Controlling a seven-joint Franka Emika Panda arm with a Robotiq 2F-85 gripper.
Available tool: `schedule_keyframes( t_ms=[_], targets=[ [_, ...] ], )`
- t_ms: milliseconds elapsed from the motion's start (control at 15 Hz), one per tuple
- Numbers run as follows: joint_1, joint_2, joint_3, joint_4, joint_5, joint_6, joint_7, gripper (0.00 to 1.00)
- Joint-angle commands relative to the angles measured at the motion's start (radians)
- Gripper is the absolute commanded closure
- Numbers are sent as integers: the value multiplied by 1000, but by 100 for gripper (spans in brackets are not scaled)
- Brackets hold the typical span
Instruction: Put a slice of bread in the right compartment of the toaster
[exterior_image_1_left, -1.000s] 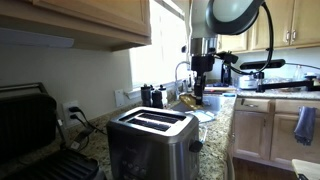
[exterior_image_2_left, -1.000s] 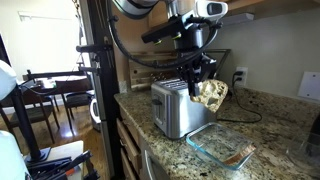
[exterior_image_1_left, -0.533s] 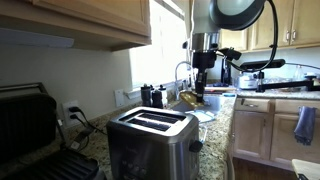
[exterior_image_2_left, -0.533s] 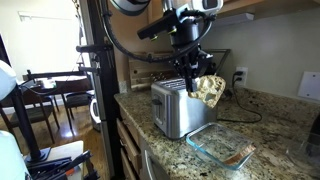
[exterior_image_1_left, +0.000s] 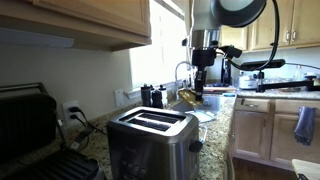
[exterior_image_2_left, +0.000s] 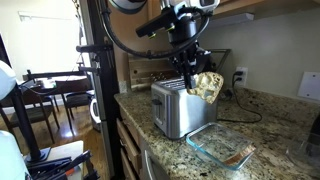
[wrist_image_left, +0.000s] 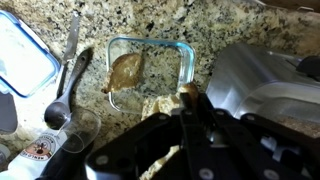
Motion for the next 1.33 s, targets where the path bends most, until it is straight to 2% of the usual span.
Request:
schedule_keyframes(
  t_ms=[0, 1267],
  targets=[
    [17, -53, 1, -26, -28, -22, 31, 95],
    [51, -144, 45, -56, -45, -59, 28, 95]
  ],
)
